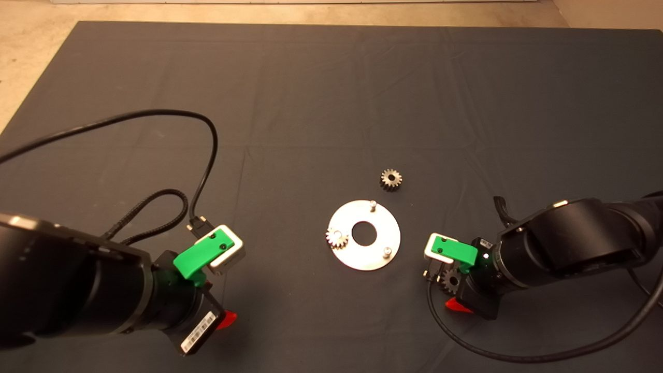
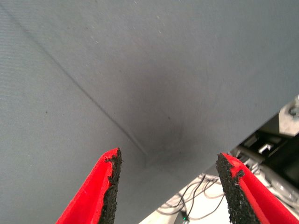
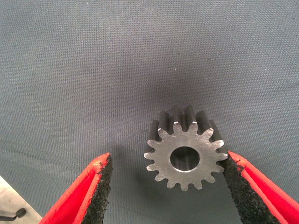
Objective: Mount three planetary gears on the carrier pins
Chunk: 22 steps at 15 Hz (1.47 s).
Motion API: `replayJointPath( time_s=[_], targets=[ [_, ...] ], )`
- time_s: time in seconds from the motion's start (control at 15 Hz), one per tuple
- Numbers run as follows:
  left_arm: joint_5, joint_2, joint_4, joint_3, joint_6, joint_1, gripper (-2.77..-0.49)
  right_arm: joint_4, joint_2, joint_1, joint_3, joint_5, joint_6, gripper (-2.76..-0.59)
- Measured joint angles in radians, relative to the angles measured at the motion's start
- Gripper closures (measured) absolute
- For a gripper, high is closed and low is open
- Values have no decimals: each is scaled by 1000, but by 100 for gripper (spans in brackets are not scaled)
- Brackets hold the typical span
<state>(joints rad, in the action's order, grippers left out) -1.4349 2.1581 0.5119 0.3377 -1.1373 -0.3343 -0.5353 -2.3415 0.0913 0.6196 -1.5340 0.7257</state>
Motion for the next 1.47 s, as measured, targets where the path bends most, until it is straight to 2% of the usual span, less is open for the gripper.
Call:
replayJointPath(
  time_s=[0.07,0.2,0.27,0.53,0.67,0.73,1.0,1.2,1.33,1.47],
  targets=[
    [7,0,34,0,-20,8,-134,0,0,0,0,0,0,-170],
    [42,0,62,0,-30,39,-134,0,0,0,0,-1,0,-161],
    [50,0,65,0,-30,47,-134,0,0,0,0,-1,0,-156],
    [61,0,73,0,-33,48,-134,0,0,0,0,-1,0,-141],
    [97,0,73,0,-34,48,-134,0,0,0,0,0,0,-127],
    [109,0,73,0,-34,48,-134,-1,0,-1,0,0,0,-126],
    [112,0,73,0,-36,48,-134,-16,0,-11,0,-1,-2,-126],
    [113,0,73,0,-36,48,-134,-29,-1,-27,0,-1,-35,-125],
    [113,0,74,0,-36,48,-134,-41,-3,-42,0,-3,-54,-114],
    [114,0,74,0,-36,48,-134,-47,-3,-44,0,-2,-68,-112]
  ],
)
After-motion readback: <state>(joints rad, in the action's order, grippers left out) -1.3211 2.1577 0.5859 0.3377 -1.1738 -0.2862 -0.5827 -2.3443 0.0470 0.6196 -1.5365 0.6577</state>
